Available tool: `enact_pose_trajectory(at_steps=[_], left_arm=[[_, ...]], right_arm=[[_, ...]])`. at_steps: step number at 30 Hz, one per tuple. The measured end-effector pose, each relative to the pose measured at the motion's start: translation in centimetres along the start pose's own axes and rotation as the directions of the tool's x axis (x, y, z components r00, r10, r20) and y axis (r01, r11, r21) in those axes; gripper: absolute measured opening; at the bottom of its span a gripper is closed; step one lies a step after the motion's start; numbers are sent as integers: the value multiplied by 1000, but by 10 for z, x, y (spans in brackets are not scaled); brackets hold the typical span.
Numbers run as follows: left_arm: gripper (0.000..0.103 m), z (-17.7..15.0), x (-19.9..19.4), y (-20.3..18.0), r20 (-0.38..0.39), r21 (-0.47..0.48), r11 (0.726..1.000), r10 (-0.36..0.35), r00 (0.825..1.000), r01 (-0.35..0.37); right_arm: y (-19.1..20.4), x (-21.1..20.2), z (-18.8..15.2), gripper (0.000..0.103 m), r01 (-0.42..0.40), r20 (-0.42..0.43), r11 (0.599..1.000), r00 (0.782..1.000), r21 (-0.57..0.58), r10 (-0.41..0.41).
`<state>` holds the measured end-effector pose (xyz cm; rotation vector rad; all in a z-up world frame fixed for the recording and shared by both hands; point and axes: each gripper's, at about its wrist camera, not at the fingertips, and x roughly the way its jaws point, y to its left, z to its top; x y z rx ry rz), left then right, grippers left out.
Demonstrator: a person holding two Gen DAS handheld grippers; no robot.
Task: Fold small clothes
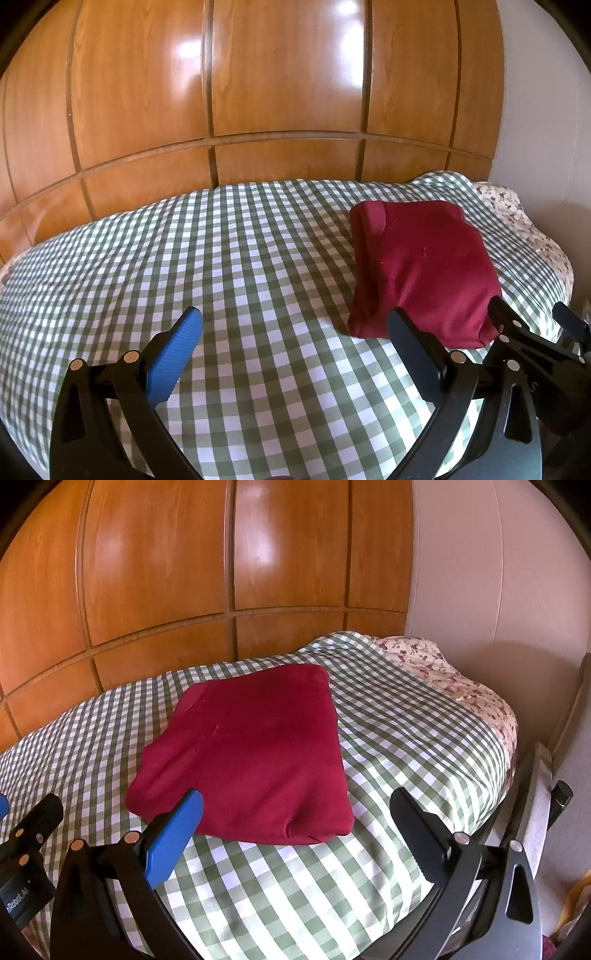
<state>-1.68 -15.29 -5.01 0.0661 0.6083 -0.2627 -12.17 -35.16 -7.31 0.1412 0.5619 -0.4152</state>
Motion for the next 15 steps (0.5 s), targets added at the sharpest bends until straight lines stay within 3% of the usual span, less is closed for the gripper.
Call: enact_pose_trajectory(at_steps=[15], left_arm=[[99, 1, -6, -3, 5, 8, 1000, -9, 1000, 9]], right_arm=[[-3, -8, 1, 101, 11, 24, 1000, 1000, 11, -11]])
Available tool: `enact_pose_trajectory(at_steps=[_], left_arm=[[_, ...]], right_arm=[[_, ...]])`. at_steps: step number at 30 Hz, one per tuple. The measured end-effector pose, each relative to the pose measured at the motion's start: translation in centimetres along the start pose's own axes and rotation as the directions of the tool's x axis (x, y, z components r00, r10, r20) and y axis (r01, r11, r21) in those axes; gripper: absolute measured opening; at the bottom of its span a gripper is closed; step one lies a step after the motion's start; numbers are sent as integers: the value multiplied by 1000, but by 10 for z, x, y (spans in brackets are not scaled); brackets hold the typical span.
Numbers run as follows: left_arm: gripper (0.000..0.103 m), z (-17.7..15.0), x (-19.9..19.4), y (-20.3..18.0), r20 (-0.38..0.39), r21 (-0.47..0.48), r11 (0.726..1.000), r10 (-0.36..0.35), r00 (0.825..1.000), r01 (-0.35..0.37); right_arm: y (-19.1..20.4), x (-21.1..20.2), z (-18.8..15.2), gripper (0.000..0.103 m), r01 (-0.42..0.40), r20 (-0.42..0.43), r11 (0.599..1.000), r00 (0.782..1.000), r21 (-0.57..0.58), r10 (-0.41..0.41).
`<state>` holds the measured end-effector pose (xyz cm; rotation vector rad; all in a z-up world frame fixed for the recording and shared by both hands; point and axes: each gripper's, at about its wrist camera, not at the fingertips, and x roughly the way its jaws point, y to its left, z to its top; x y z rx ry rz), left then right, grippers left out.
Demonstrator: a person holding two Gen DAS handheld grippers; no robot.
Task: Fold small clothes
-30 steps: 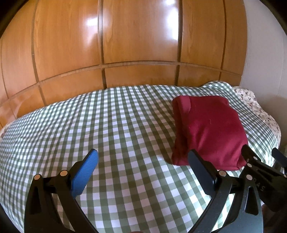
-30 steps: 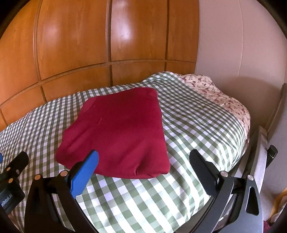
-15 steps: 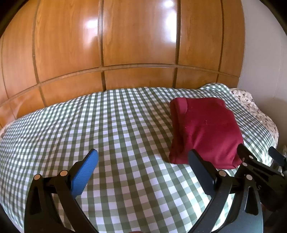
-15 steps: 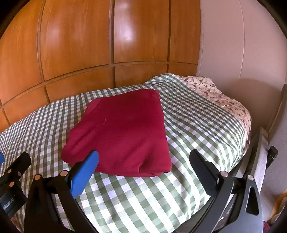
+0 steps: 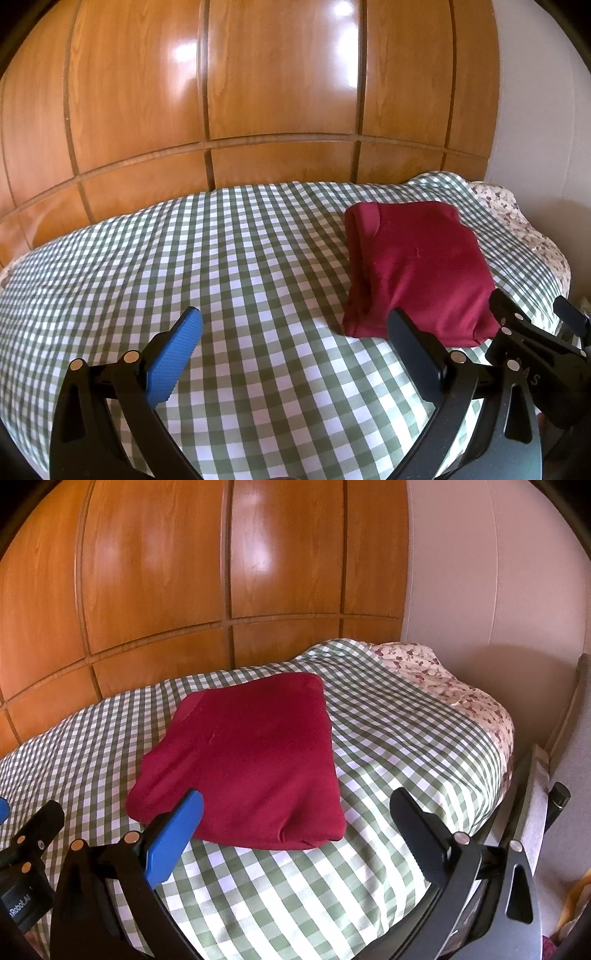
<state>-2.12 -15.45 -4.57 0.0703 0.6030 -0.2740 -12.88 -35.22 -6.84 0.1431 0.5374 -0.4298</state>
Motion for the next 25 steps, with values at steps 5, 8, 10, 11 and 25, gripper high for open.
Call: enact_pose_trajectory(at_steps=[5, 8, 10, 11, 25], left_arm=[[99, 0, -1, -2, 1, 1, 1000, 5, 1000, -5], [99, 0, 1, -2, -5, 3, 1000, 4, 1000, -4], [99, -1, 2, -2, -11, 8, 1000, 4, 1000, -4], [99, -1, 3, -2, -13, 10, 1000, 2, 1000, -1], [99, -9, 28, 9, -79, -23, 1000, 19, 997, -21]], right_arm=[[-1, 2, -1, 101, 1, -8, 1000, 1000, 4, -1], [-1, 2, -1, 101, 2, -9, 1000, 1000, 5, -2], [-1, 4, -2, 101, 2, -12, 1000, 1000, 2, -2], [-1, 4, -2, 101, 1, -13, 1000, 1000, 1, -1], [-41, 31, 24, 101, 22, -15, 996, 1000, 89, -20]])
